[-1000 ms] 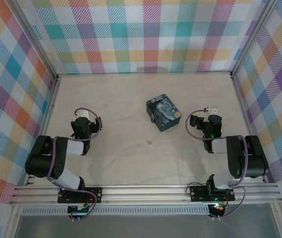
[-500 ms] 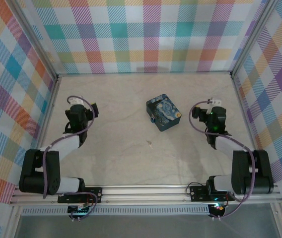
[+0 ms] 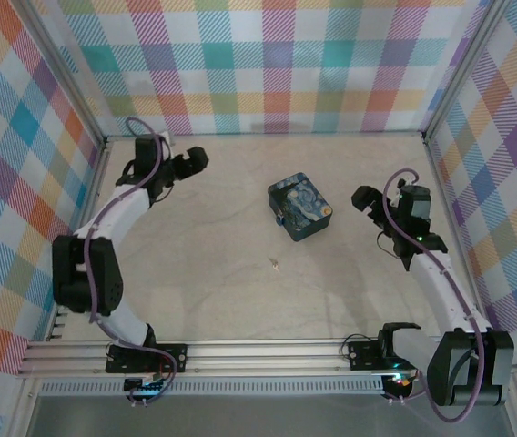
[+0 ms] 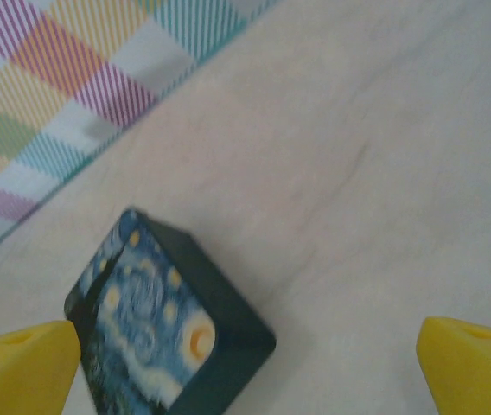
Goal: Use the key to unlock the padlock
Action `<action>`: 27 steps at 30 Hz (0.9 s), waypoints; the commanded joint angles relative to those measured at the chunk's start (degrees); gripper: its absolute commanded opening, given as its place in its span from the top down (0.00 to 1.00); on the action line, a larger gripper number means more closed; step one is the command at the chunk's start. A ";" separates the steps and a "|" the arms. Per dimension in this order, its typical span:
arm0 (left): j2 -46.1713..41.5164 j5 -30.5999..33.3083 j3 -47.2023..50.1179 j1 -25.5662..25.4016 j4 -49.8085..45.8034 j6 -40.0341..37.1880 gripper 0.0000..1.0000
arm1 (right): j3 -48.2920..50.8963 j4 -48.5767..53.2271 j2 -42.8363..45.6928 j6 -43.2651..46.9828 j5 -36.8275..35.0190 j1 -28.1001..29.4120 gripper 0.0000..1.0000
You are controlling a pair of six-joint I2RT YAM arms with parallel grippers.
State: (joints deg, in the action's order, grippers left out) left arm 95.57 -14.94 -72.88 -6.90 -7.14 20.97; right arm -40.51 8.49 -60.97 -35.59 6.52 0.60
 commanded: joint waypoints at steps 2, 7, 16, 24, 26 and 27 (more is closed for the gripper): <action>8.69 -11.79 -10.36 -4.88 -9.74 0.06 0.02 | -1.02 6.95 0.72 -5.54 10.66 0.32 0.00; 18.83 -13.04 -21.46 -11.20 -13.72 -2.06 0.04 | 2.15 5.94 2.12 -8.57 13.47 2.31 0.00; 36.71 -15.50 -42.99 -17.63 -20.17 -3.64 0.06 | 5.29 1.68 -0.47 -12.25 14.17 7.47 0.00; 44.22 -20.12 -54.27 -20.16 -25.73 -5.76 0.06 | 4.84 -3.70 -7.14 -14.48 14.15 9.76 0.00; 43.47 -21.32 -53.26 -20.65 -25.82 -6.51 0.09 | 4.08 -5.14 -9.68 -14.77 14.62 9.85 0.01; 42.78 -21.70 -52.36 -20.87 -25.78 -6.85 0.10 | 3.46 -5.89 -11.18 -14.92 15.00 9.95 0.02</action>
State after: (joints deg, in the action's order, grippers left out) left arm 139.70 -33.04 -125.05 -26.83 -30.35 16.40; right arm -35.70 6.61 -69.28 -49.08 19.94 10.20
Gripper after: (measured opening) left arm 0.907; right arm 0.984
